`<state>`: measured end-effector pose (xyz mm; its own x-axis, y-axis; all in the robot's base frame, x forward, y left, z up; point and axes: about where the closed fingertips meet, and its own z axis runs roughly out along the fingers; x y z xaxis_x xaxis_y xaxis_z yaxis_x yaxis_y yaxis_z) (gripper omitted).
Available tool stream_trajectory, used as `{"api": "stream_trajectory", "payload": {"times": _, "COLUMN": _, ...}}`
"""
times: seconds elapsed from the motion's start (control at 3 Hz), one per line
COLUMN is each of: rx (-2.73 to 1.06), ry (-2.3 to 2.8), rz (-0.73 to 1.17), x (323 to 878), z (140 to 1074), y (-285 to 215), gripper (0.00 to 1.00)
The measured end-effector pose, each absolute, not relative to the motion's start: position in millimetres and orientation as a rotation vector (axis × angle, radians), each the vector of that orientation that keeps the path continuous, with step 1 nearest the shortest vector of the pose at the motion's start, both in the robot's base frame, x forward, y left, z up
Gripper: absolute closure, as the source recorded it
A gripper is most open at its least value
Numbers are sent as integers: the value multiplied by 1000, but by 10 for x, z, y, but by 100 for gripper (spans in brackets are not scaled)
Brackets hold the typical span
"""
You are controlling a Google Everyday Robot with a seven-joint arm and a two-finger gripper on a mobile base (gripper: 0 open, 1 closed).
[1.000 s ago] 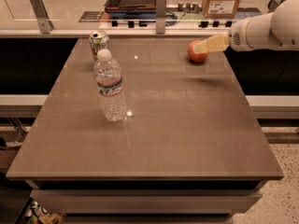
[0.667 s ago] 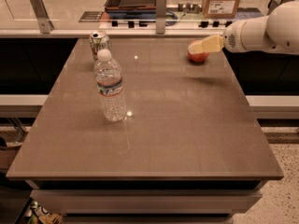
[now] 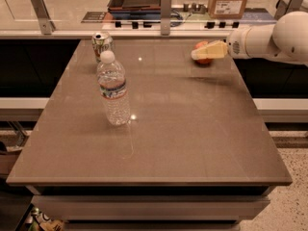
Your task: Move apple near water bottle
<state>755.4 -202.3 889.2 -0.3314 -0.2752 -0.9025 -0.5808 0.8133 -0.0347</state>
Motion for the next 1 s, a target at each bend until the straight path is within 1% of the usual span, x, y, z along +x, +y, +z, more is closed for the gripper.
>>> {"api": "stream_trajectory", "payload": {"times": 0.67, "rx": -659, "ry": 1890, "rz": 429, "x": 7681, "z": 8635, "y": -2029, "gripper": 0}}
{"api": "stream_trajectory", "payload": {"times": 1.0, "rx": -665, "ry": 1891, "rz": 445, "x": 7739, "z": 8552, "y": -2001, "gripper": 18}}
